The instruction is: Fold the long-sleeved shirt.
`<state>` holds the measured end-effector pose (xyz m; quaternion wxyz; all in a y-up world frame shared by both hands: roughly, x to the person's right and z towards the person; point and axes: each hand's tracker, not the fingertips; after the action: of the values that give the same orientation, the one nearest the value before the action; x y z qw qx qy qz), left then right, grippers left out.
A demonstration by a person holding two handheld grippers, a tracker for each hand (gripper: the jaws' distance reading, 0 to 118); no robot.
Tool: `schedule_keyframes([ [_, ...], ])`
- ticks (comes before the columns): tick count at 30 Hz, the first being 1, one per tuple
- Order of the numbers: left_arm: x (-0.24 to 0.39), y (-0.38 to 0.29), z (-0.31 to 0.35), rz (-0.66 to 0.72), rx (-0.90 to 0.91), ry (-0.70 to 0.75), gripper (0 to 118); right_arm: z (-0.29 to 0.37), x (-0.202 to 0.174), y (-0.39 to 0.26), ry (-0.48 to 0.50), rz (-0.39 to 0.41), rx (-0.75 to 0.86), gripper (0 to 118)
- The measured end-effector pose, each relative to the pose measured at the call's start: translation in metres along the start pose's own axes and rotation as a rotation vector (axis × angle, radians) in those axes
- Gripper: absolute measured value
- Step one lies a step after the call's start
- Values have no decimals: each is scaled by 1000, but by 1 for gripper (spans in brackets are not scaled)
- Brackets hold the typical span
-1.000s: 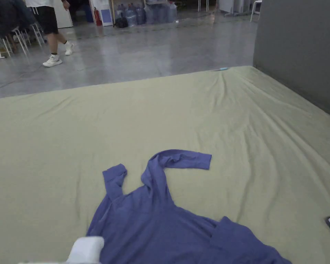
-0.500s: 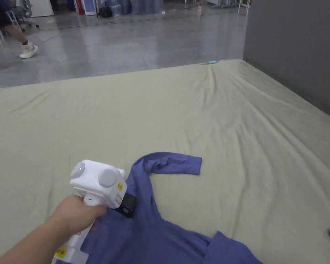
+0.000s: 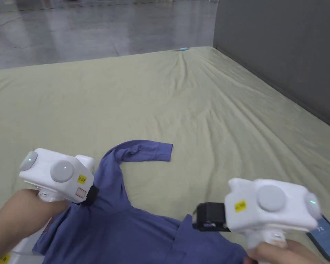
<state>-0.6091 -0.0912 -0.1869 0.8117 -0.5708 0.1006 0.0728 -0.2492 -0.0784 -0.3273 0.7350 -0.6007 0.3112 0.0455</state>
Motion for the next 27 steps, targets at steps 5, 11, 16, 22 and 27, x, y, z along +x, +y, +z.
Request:
schedule_keyframes([
  [5, 10, -6, 19, 34, 5, 1, 0, -76, -39, 14, -86, -27, -177, 95],
  [11, 4, -14, 21, 120, 3, -4, 0, -57, -49, 2, -194, 18, -51, 43],
  [16, -23, -22, 48, 282, 57, -91, 0, 3, -19, 1, 51, -53, -72, 1],
  [22, -38, -38, 158, 416, 262, -254, 0, 110, -4, 1, 184, 49, 48, 1],
  [27, -28, -35, 255, 393, 411, -303, 0, 200, -40, 35, 302, 154, 218, 1],
])
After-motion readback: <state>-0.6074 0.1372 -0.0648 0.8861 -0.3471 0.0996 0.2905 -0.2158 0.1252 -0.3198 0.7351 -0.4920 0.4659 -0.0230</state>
